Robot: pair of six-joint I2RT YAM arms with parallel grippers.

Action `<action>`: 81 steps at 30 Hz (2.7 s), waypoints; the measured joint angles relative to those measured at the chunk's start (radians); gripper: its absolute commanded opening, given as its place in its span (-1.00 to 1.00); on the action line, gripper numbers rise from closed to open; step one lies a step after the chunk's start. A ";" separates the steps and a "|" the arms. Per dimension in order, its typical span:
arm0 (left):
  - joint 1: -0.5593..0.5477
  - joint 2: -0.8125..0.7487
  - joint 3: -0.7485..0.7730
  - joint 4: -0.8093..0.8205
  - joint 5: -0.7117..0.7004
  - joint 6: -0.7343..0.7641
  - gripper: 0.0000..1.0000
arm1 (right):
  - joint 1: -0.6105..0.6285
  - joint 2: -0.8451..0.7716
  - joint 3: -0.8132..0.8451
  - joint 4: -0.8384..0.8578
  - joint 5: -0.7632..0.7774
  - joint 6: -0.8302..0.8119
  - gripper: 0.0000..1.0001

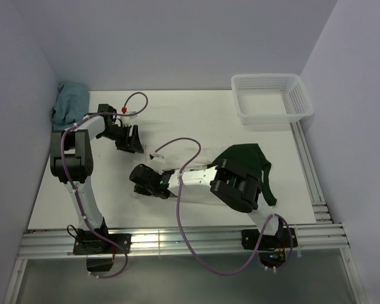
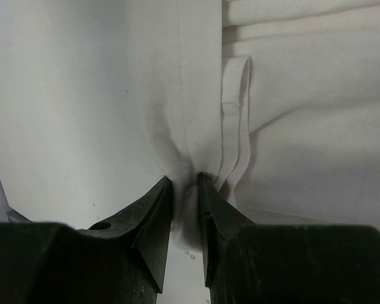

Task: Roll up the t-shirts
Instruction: Roll the tshirt

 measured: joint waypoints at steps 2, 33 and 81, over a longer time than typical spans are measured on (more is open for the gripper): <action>0.000 0.000 -0.005 0.014 -0.001 -0.010 0.28 | 0.000 -0.002 -0.006 0.010 -0.001 0.004 -0.41; -0.336 -0.077 0.021 -0.015 -0.722 -0.077 -0.99 | -0.030 -0.054 -0.453 0.742 -0.101 0.173 -0.56; -0.504 -0.028 0.078 -0.066 -0.978 -0.088 -0.99 | 0.071 0.094 0.263 -0.317 0.204 -0.122 0.14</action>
